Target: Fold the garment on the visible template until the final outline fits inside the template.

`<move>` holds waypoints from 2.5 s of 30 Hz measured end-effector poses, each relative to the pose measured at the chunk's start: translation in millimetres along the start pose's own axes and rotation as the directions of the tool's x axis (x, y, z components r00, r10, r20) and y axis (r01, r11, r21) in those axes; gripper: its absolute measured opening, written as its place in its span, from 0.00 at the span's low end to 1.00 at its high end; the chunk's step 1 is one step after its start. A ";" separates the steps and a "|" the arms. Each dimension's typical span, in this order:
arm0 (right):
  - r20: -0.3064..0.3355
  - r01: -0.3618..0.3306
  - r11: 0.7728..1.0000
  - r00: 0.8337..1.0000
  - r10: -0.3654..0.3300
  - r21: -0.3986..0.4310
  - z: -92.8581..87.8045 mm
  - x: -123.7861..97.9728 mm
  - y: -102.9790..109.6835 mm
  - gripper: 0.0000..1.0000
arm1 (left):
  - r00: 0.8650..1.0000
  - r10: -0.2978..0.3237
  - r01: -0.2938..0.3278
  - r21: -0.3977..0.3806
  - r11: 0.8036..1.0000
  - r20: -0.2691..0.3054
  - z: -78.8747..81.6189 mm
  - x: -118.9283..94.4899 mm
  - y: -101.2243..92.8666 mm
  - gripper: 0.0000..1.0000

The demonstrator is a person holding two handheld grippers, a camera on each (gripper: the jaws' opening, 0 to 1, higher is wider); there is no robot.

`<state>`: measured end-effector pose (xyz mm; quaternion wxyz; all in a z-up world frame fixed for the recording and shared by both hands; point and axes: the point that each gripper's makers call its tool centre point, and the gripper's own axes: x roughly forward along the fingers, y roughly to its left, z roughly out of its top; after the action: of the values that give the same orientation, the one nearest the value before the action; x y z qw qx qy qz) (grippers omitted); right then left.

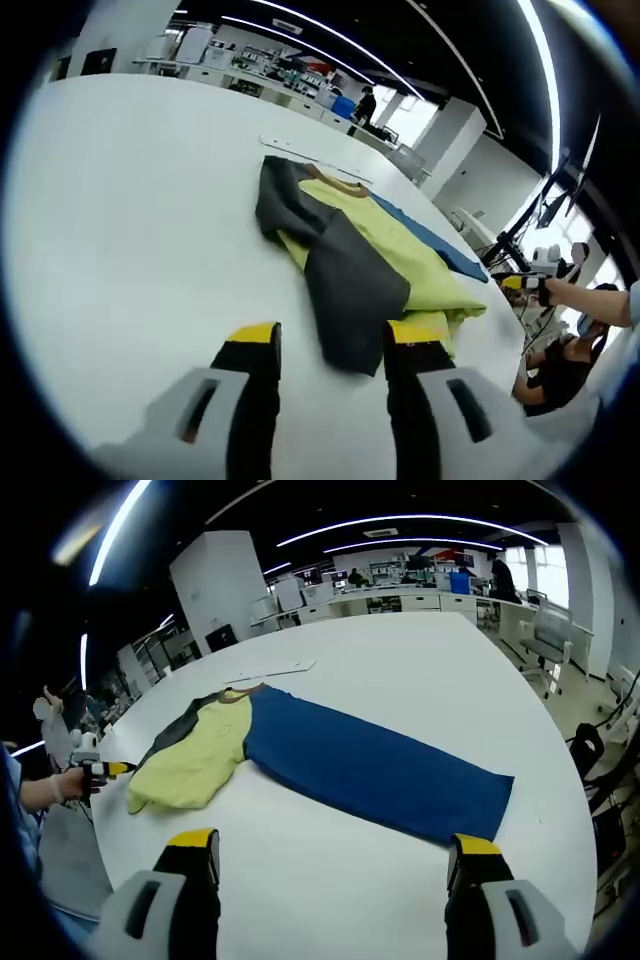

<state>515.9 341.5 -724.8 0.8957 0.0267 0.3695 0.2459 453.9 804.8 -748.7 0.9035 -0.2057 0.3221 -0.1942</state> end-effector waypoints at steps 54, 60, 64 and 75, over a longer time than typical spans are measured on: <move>-0.016 0.008 1.000 1.000 -0.008 0.004 -6.8 -6.1 3.1 0.94 | 0.996 -0.064 0.083 -0.460 0.884 0.055 -18.4 4.3 -14.9 0.07; -0.021 0.009 1.000 1.000 -0.009 0.002 -10.7 -7.8 10.5 0.94 | 0.996 -0.055 0.082 -0.452 0.888 0.074 -15.1 1.6 -11.9 0.00; -0.016 0.006 1.000 1.000 -0.006 0.004 -11.3 -9.9 17.6 0.94 | 0.993 -0.048 0.086 -0.412 0.907 0.104 -5.5 -3.7 -11.1 0.00; 0.004 0.003 1.000 1.000 -0.003 0.007 -12.3 -12.4 39.0 0.94 | 0.983 -0.093 0.135 -0.273 0.952 0.161 28.9 -29.1 -8.4 0.00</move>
<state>483.7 368.4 -716.8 0.8968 0.0298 0.3686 0.2430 450.4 819.0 -709.4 0.8731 -0.3648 0.2671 -0.1826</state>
